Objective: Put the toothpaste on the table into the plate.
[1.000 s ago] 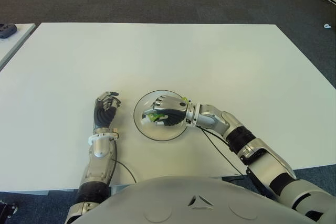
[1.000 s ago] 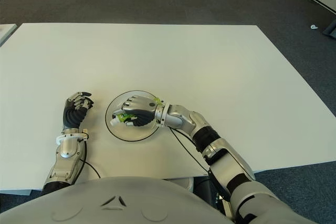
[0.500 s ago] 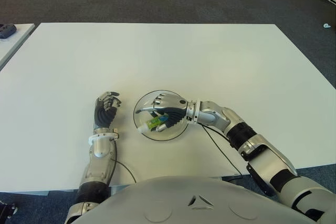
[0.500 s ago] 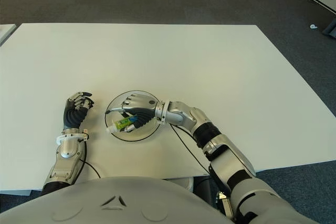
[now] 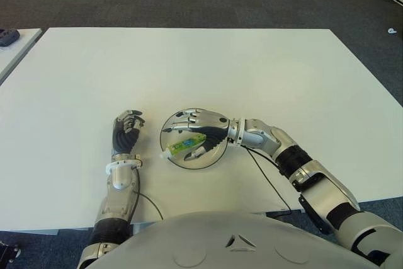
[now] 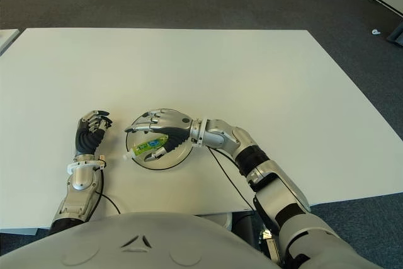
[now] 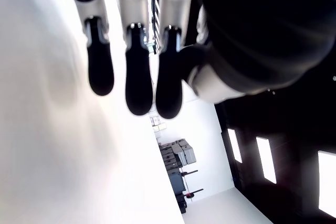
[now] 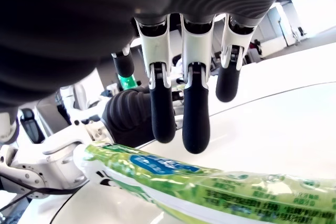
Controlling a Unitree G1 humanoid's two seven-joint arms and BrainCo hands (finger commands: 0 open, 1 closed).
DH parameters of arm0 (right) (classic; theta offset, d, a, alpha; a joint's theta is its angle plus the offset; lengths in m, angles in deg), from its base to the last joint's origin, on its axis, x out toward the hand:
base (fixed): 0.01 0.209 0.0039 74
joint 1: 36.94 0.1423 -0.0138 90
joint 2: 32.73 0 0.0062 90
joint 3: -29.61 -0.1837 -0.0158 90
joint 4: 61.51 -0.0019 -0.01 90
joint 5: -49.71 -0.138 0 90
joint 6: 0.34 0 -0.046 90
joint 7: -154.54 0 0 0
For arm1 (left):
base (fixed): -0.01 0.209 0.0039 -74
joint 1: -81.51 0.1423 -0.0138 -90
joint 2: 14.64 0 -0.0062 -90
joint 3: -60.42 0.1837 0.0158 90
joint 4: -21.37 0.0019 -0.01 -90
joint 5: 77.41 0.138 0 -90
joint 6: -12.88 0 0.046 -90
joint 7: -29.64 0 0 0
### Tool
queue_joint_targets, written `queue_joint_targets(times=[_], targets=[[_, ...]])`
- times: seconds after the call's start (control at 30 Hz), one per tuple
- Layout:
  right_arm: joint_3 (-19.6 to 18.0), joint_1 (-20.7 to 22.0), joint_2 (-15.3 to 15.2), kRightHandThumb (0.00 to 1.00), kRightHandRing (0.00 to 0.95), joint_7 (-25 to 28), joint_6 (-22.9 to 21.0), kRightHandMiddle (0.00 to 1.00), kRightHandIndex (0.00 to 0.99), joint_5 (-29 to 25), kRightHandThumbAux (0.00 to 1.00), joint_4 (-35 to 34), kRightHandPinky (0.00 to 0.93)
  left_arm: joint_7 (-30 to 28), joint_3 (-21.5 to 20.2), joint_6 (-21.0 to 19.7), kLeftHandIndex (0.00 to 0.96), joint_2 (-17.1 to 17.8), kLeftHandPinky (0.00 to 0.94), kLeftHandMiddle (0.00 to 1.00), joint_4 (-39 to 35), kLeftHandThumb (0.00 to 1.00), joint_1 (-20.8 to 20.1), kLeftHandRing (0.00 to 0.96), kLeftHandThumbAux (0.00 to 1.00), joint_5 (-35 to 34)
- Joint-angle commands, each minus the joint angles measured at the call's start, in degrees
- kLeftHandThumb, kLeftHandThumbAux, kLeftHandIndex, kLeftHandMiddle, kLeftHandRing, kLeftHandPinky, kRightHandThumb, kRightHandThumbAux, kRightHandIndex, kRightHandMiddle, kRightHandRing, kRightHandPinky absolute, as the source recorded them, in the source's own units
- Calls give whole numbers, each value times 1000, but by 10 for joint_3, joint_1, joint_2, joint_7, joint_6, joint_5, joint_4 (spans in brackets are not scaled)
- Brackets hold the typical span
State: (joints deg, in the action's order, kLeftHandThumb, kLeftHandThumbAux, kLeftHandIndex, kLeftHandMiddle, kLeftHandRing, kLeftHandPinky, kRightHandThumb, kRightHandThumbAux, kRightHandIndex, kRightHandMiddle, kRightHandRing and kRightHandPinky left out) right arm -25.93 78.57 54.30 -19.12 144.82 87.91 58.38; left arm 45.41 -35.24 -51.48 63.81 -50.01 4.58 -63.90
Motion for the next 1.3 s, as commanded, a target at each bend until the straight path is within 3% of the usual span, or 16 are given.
queue_joint_targets(times=[0.03,0.5,0.87,1.07,1.17,1.3], targets=[[-8,8,1,285,0,-4,6,0,0,-5,223,1,0,14,3,-3,427,3,468,557,16,706,1,558,717,11],[-29,4,0,351,0,-3,8,0,0,-24,217,-13,0,27,8,17,427,7,445,569,33,705,-5,558,717,19],[-73,22,6,297,0,-9,5,0,0,-73,244,-17,0,18,9,12,427,3,431,567,32,706,-7,551,717,8],[-107,3,26,211,0,-25,-19,0,0,-112,378,-21,24,18,11,1,428,2,435,578,24,706,-7,565,717,9],[-128,-14,39,213,13,-27,-36,19,0,-153,535,-21,95,18,12,-3,428,2,436,585,23,706,-8,572,717,11],[-152,-44,55,229,82,-25,-59,91,44,-203,657,-35,169,14,13,-4,428,4,437,590,24,706,-9,578,716,8]])
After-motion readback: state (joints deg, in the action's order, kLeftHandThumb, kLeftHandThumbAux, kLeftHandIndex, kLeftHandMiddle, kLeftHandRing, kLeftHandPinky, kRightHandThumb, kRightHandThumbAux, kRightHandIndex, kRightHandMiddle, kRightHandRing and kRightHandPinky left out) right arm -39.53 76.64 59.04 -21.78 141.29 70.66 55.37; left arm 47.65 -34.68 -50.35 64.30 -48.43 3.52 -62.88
